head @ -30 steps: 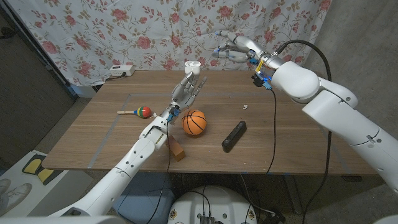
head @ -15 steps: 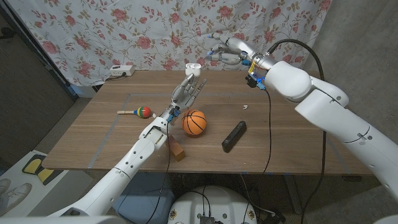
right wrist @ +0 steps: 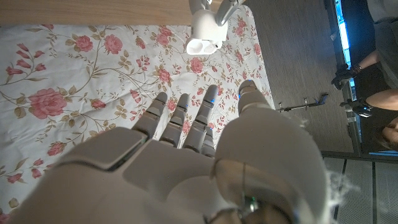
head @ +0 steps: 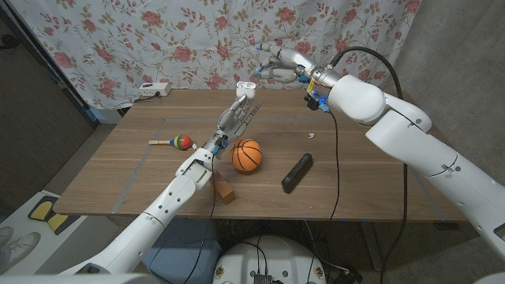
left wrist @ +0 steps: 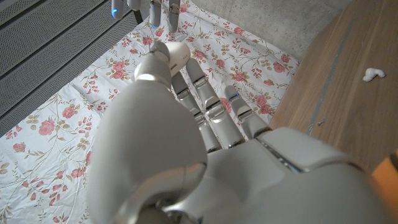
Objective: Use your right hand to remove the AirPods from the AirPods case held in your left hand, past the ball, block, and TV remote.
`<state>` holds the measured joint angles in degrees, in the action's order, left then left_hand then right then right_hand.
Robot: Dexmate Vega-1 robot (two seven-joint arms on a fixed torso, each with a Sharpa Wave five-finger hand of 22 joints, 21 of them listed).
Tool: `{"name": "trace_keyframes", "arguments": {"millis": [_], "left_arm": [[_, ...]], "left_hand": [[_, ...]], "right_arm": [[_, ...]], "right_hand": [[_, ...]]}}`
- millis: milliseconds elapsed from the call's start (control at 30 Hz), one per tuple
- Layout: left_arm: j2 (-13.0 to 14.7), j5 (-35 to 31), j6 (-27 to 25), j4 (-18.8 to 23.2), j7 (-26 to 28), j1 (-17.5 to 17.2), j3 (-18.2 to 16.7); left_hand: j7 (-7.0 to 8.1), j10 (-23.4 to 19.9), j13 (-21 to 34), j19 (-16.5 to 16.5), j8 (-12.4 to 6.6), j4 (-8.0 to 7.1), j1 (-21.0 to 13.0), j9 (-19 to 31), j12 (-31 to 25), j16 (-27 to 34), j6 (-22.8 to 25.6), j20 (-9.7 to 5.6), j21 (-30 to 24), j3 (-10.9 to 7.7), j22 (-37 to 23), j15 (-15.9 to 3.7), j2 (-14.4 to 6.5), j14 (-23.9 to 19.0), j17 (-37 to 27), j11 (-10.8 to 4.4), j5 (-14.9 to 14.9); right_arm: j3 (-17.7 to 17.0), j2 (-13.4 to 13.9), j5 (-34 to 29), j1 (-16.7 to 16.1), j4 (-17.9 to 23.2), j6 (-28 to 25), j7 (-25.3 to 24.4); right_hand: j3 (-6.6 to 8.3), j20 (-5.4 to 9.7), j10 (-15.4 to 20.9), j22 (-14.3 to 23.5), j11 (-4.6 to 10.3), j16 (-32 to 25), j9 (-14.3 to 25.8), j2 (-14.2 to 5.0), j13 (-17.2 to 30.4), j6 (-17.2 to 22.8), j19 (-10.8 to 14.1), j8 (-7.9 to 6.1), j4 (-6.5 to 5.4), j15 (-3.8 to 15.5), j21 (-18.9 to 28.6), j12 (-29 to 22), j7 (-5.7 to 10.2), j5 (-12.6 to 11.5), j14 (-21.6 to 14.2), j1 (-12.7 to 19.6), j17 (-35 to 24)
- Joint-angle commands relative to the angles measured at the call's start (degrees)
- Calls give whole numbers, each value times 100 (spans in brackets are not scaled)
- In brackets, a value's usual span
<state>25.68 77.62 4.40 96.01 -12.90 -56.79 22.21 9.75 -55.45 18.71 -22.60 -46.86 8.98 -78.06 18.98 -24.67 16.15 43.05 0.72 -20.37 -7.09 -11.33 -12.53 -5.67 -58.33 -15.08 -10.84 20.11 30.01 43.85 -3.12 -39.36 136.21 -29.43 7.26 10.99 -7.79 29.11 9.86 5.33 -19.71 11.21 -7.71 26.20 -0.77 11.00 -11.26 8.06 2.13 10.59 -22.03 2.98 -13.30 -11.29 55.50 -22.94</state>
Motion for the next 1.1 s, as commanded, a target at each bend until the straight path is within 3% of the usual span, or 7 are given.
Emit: {"name": "trace_keyframes", "arguments": {"millis": [33,433,667,733,933,1033,1100], "left_arm": [[29,-129,38,-20,11,43,47],[24,-238,78,27,41,67,89],[65,-335,75,33,133,79,117],[64,-338,79,23,87,90,123],[112,-459,131,92,188,73,120],[120,-444,129,75,106,80,121],[136,-483,142,70,106,83,127]], "left_hand": [[1,-11,1633,27,-22,-10,-147,35,-1,16,-5,0,-23,-17,-13,-137,-195,-123,-11,-10,24],[-25,-11,1643,30,-30,-9,-149,40,1,15,-7,0,-28,-19,-13,-137,-198,-109,-17,-12,16],[-7,-5,1644,33,-29,-8,-152,27,7,15,4,4,-31,-22,-12,-138,-200,-103,-21,-12,13],[-14,-6,1648,32,-31,-8,-152,27,6,16,4,2,-32,-22,-12,-138,-201,-103,-22,-12,12],[-15,-4,1653,37,-32,-8,-154,45,7,18,-26,10,-34,-24,-12,-137,-203,-102,-25,-13,9],[-17,2,1654,34,-38,-8,-154,51,10,18,-20,10,-37,-24,-12,-137,-203,-99,-26,-11,7],[-19,6,1650,37,-40,-8,-155,44,15,19,-8,9,-37,-26,-12,-137,-205,-98,-28,-12,6]], "right_arm": [[206,-154,-147,200,-107,-20,200],[323,-215,-260,305,-157,-96,356],[366,-219,-335,347,-172,-105,412],[369,-231,-338,354,-185,-103,427],[423,-242,-387,408,-226,-136,507],[440,-255,-398,429,-247,-116,537],[468,-250,-431,460,-264,-80,566]], "right_hand": [[44,-128,52,8,1,67,-4,29,-51,-64,101,1,33,253,48,66,4,9,77,82,76],[69,-220,8,7,-3,102,-3,-26,-118,-168,62,27,16,209,37,163,-35,2,142,89,131],[135,-221,-7,6,-50,135,-4,-38,-174,-277,48,48,86,168,37,236,-55,-40,152,213,204],[196,-311,-18,4,-113,185,-5,37,-240,-350,54,43,173,111,46,322,-111,-115,156,379,310],[206,-382,-43,3,-186,224,-5,106,-305,-542,62,79,166,32,48,410,-212,-187,175,432,395],[209,-387,-72,2,-187,244,-4,116,-335,-655,63,97,150,21,47,457,-246,-221,202,439,426],[245,-407,-63,-1,-84,271,-4,201,-394,-755,68,85,209,-46,45,522,-266,-292,179,572,509]]}}
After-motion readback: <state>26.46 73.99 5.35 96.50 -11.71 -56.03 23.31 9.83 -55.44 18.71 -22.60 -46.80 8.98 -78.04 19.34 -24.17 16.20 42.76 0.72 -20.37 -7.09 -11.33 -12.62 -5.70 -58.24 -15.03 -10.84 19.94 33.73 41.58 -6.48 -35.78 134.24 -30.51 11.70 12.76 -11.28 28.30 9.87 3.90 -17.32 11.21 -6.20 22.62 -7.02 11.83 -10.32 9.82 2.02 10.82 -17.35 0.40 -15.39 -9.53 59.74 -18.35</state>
